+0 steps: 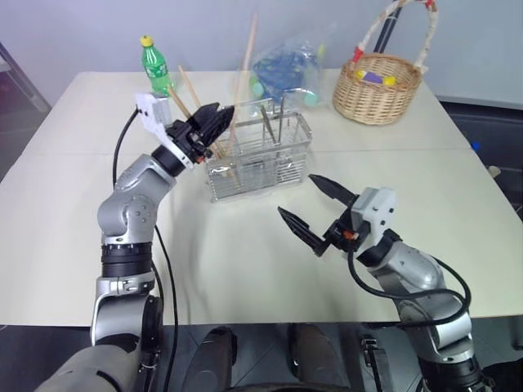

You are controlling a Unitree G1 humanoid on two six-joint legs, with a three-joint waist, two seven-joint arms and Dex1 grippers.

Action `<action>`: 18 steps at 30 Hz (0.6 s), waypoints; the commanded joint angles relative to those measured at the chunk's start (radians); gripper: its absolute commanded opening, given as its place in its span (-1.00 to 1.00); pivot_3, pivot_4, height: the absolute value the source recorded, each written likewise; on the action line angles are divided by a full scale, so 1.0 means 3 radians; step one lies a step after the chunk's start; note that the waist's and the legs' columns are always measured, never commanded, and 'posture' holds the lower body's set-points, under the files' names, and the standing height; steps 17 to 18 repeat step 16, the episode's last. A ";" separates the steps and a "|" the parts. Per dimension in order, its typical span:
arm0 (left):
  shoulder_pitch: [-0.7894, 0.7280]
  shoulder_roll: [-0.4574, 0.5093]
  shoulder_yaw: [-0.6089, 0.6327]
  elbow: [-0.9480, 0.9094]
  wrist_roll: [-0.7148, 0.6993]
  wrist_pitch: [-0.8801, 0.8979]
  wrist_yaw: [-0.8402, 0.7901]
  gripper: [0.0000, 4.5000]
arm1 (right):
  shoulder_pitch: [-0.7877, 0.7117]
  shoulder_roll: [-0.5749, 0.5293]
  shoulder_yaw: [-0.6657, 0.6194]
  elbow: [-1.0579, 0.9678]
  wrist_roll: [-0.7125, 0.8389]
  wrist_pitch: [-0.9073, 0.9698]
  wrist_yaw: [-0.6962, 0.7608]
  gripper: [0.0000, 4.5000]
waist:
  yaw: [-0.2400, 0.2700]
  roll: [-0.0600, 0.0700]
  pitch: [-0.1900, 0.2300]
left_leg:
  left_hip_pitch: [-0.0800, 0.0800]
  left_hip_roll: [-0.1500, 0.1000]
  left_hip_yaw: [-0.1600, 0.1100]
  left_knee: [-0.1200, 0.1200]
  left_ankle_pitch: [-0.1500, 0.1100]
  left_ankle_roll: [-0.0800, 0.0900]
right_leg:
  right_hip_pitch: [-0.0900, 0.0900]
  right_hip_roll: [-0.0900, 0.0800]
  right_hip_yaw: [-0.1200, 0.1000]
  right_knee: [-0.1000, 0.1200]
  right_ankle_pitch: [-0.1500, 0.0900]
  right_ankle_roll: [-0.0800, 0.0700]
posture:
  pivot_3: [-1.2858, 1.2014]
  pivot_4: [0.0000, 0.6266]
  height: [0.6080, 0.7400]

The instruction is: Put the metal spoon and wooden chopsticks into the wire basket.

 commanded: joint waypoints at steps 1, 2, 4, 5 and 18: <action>-0.0027 0.0049 0.0016 -0.0187 -0.0012 -0.0005 0.0047 0.87 | -0.0064 0.0003 -0.0005 -0.0038 0.0011 -0.0064 0.0024 1.00 | -0.0002 0.0000 0.0000 | 0.0000 0.0000 0.0000 0.0000 0.0000 0.0000 | 0.0000 0.0000 0.0000 0.0000 0.0000 0.0000 | 0.03 -0.52 1.00; -0.0036 0.0059 0.0028 -0.0204 -0.0025 0.0007 0.0062 0.87 | -0.0069 0.0003 -0.0003 -0.0031 0.0010 -0.0064 0.0030 1.00 | -0.0002 0.0000 0.0000 | 0.0000 0.0000 0.0000 0.0000 0.0000 0.0000 | 0.0000 0.0000 0.0000 0.0000 0.0000 0.0000 | 0.03 -0.52 1.00; -0.0058 0.0080 0.0054 -0.0227 -0.0059 0.0034 0.0079 0.87 | -0.0080 0.0006 0.0001 -0.0015 0.0008 -0.0064 0.0040 1.00 | -0.0003 0.0000 0.0000 | 0.0000 0.0000 0.0000 0.0000 0.0000 0.0000 | 0.0000 0.0000 0.0000 0.0000 0.0000 0.0000 | 0.03 -0.52 1.00; -0.0075 0.0088 0.0075 -0.0252 -0.0088 0.0048 0.0095 0.87 | -0.0084 0.0007 0.0002 -0.0007 0.0008 -0.0066 0.0048 1.00 | -0.0002 0.0000 0.0000 | 0.0000 0.0000 0.0000 0.0000 0.0000 0.0000 | 0.0000 0.0000 0.0000 0.0000 0.0000 0.0000 | 0.03 -0.52 1.00; -0.0377 0.0213 0.0346 -0.0530 -0.0250 0.0144 0.0608 0.87 | -0.0167 0.0027 0.0022 0.0206 -0.0024 -0.0146 0.0147 1.00 | -0.0003 0.0000 0.0000 | 0.0000 0.0000 0.0000 0.0000 0.0000 0.0000 | 0.0000 0.0000 0.0000 0.0000 0.0000 0.0000 | 0.03 -0.52 1.00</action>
